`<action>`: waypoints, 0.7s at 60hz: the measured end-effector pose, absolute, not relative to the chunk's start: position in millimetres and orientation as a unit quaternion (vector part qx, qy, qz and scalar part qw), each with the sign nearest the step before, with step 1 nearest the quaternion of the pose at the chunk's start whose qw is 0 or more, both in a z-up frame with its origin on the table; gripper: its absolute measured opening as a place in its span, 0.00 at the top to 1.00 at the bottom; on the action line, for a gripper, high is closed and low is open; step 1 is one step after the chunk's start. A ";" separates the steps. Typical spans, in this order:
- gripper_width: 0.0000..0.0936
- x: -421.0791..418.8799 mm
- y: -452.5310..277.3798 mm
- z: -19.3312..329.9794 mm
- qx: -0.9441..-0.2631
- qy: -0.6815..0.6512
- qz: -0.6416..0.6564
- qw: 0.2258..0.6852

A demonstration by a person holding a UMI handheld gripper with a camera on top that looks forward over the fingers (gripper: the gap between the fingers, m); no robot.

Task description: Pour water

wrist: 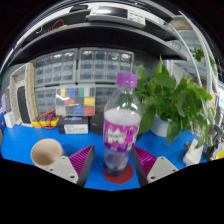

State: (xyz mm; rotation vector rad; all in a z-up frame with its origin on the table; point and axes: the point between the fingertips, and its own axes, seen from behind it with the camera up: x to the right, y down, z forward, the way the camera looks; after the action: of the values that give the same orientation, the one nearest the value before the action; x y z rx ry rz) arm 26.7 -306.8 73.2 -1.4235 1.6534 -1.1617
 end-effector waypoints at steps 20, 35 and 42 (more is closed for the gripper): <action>0.21 -100.5 -230.4 100.9 -0.574 0.651 -0.390 0.307; 0.21 -147.9 -156.6 187.5 -0.577 0.618 -0.390 0.365; 0.21 -160.3 -129.5 213.5 -0.581 0.600 -0.397 0.381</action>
State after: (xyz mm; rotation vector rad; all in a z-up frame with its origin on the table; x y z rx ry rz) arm -160.3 -129.5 213.5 -1.4842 1.5305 -1.0133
